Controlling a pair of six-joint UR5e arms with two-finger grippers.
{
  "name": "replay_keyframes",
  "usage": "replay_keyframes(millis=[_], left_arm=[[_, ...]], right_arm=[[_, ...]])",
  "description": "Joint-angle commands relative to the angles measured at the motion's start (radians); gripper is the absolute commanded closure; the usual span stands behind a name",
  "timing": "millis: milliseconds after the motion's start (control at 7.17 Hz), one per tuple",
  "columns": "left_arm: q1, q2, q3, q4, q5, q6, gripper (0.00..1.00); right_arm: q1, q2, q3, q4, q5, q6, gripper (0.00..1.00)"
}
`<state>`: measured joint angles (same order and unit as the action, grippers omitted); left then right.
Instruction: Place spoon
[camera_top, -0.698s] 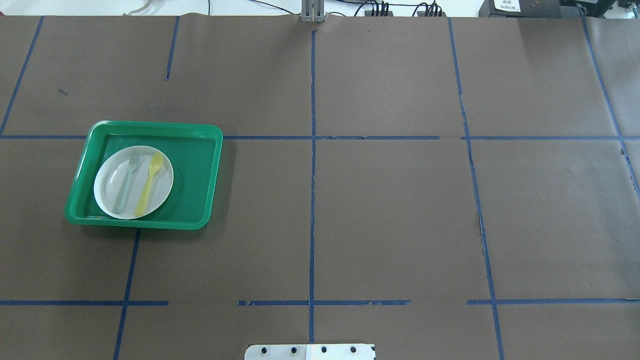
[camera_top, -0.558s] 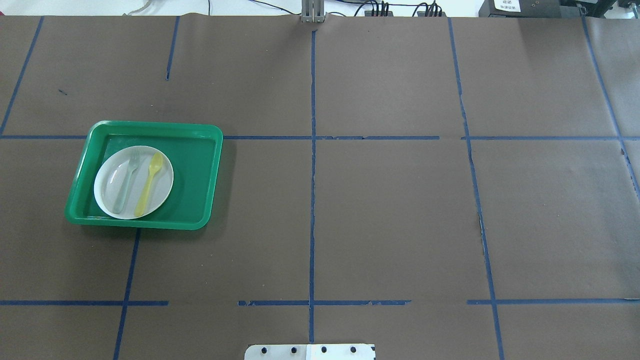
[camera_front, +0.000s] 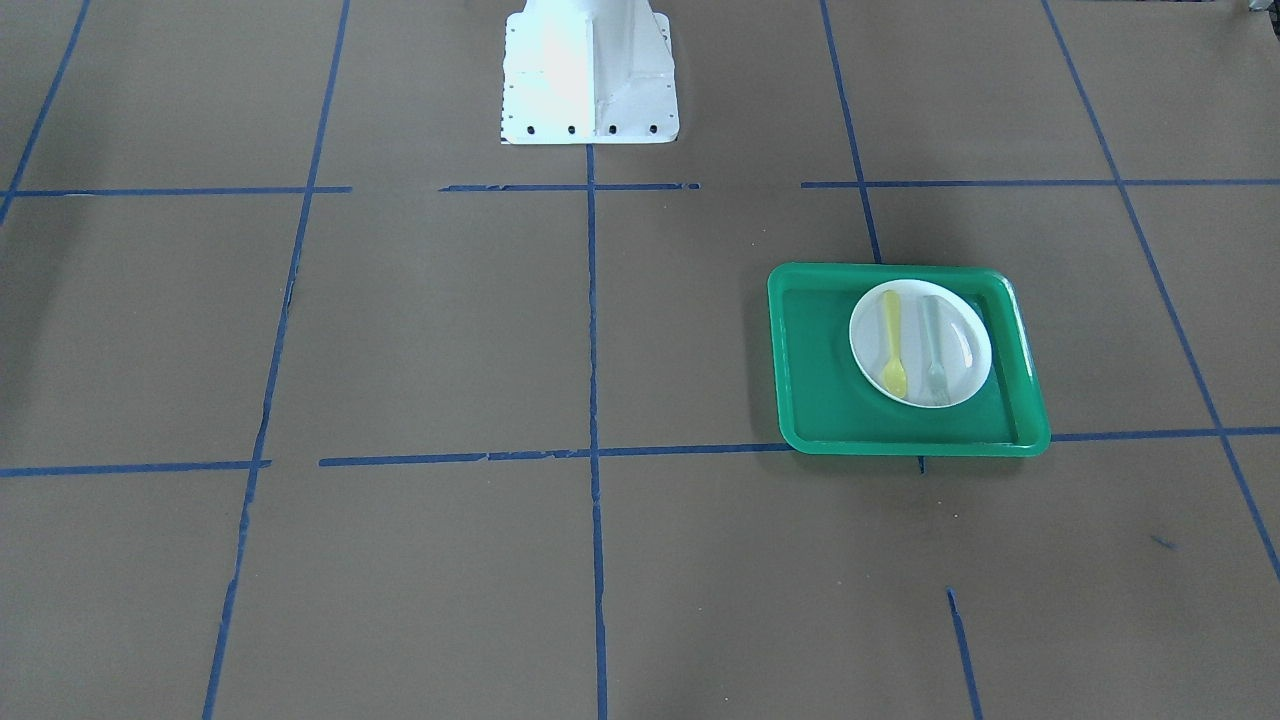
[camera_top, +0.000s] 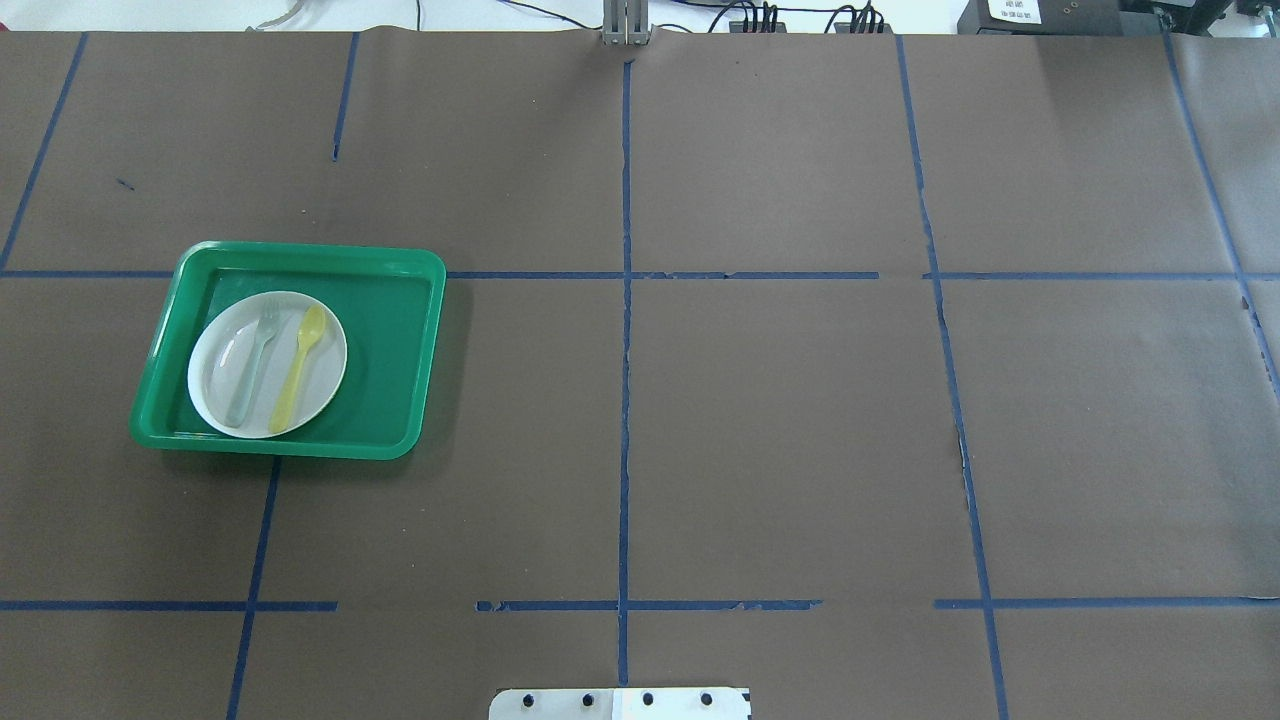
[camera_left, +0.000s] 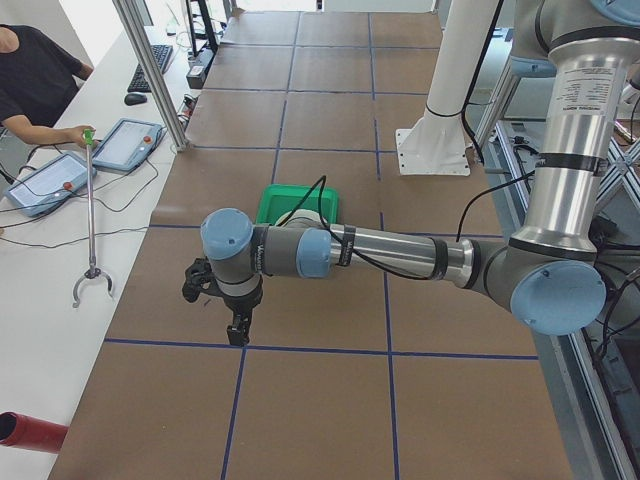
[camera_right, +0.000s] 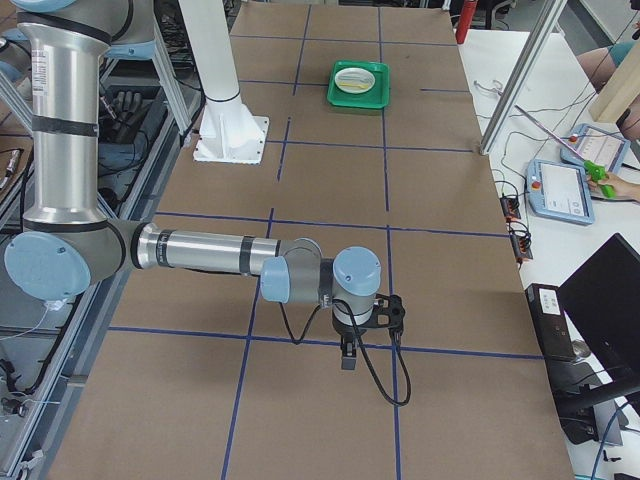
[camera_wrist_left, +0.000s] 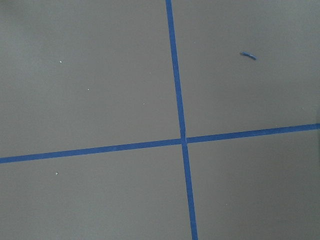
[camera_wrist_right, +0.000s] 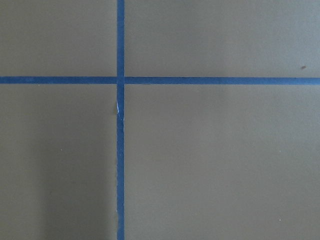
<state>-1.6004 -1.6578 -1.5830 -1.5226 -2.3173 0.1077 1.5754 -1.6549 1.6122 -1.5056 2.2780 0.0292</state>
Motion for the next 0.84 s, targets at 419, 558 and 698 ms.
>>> replay_keyframes(millis=[419, 558, 698], left_arm=[[0.347, 0.027, -0.101, -0.413, -0.002, -0.613, 0.01], [0.42, 0.01, -0.126, -0.427, 0.002, -0.679, 0.02], [0.462, -0.041, -0.127, -0.426, 0.001, -0.747, 0.02]], right_arm=[[0.0, 0.0, 0.0, -0.001, 0.0, 0.0, 0.0], [0.0, 0.0, 0.0, 0.001, 0.0, 0.0, 0.0], [0.0, 0.0, 0.0, 0.001, 0.0, 0.0, 0.0]])
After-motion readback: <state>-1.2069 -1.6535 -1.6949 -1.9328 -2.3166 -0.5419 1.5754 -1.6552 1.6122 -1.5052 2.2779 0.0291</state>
